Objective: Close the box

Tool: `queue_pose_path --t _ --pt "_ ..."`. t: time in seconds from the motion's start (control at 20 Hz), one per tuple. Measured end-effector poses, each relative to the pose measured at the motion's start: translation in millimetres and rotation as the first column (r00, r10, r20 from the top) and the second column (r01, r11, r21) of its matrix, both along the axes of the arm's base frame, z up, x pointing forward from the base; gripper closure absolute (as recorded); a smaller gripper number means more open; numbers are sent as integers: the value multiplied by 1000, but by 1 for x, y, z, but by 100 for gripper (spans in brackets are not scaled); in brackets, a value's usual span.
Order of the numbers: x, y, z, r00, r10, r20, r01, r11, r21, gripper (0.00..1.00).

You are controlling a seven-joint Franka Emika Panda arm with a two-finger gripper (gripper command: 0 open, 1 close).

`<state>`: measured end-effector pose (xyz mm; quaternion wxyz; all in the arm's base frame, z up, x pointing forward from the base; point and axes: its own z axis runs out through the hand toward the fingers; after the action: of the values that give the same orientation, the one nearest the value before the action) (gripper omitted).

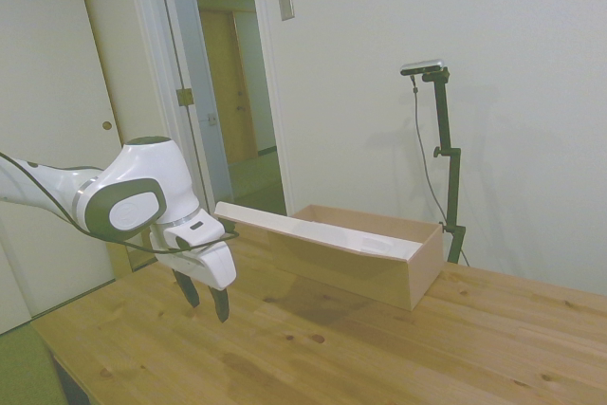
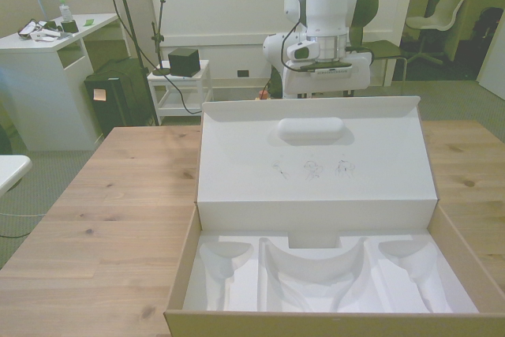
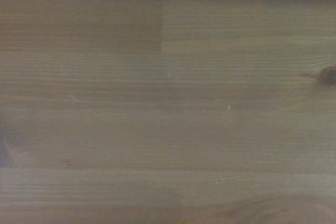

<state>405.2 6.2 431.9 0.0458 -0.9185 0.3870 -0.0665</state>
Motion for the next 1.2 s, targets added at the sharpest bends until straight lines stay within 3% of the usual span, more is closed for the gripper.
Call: queue_pose_path --t 0.45,0.9,1.2 --pt "-13 -19 -20 999 -9 -31 9 1000 16 0" --pt "-28 -34 -30 1000 2 -14 -2 1000 12 0" --pt "-14 -27 -5 999 25 38 -25 1000 -6 0"
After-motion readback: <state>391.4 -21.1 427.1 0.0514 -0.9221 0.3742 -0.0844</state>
